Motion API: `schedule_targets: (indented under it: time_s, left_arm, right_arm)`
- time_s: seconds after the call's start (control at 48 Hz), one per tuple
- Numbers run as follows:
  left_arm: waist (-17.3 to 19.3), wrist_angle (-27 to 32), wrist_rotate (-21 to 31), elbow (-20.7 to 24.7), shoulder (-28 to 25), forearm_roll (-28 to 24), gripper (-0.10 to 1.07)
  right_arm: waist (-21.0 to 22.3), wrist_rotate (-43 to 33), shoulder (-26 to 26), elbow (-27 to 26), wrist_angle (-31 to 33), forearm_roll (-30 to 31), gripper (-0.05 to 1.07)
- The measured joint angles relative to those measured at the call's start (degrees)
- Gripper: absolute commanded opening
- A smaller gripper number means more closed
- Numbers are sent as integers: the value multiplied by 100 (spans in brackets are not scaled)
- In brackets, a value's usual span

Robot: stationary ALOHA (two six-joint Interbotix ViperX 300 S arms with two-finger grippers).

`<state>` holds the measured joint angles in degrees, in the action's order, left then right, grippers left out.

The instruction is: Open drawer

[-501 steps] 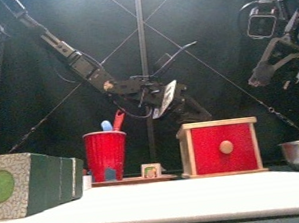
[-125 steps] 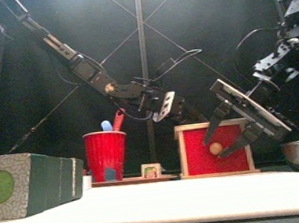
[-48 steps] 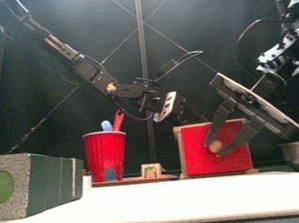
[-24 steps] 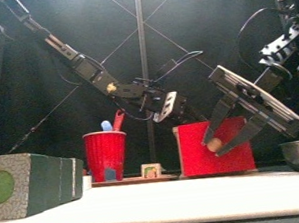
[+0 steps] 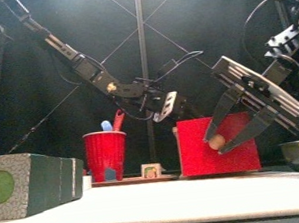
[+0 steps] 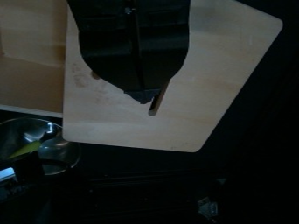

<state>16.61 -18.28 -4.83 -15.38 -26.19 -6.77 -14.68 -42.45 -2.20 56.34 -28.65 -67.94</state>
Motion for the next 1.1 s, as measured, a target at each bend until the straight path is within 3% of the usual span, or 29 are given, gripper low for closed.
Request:
schedule_targets:
  time_s: [0.438,0.812,1.104]
  left_arm:
    - [0,0,0,9,0,9,-1]
    - [0,0,0,9,0,9,-1]
    - [0,0,0,9,0,9,-1]
  right_arm:
    - [-53,18,-35,18,0,62,67]
    - [-62,35,-35,9,-62,167,93]
    - [-62,18,-35,-26,-62,193,95]
